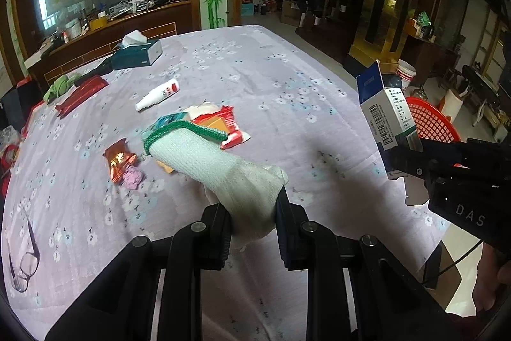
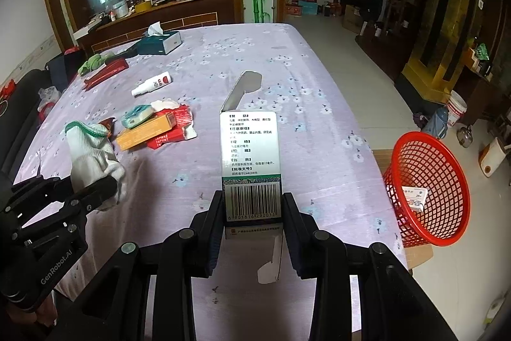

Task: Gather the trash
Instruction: 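Carry the glove and medicine box with both tools toward the red wastebasket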

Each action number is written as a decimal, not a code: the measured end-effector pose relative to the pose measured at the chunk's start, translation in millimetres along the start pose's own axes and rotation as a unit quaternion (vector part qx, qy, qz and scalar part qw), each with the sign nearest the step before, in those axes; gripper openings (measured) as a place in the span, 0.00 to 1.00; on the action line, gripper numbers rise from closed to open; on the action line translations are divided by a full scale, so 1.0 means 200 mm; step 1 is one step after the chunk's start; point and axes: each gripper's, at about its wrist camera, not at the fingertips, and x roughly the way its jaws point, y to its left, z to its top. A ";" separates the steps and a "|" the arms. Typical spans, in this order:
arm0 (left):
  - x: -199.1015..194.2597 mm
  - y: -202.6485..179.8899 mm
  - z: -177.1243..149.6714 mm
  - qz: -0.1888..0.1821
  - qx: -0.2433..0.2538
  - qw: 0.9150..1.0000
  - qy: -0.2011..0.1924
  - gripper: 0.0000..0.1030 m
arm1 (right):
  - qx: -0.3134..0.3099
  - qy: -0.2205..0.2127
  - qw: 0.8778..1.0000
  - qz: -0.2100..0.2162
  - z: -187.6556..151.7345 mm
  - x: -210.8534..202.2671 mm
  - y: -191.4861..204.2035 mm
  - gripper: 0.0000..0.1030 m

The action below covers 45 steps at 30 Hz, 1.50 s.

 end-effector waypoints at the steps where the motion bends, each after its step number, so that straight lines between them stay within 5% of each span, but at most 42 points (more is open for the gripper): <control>1: 0.00 -0.01 0.00 -0.001 0.001 1.000 0.000 0.22 | 0.001 0.000 1.000 -0.001 0.00 0.00 -0.01 0.36; 45: 0.12 -0.31 0.11 -0.027 0.046 0.999 0.005 0.22 | 0.053 0.000 0.999 -0.006 -0.01 -0.02 -0.33 0.36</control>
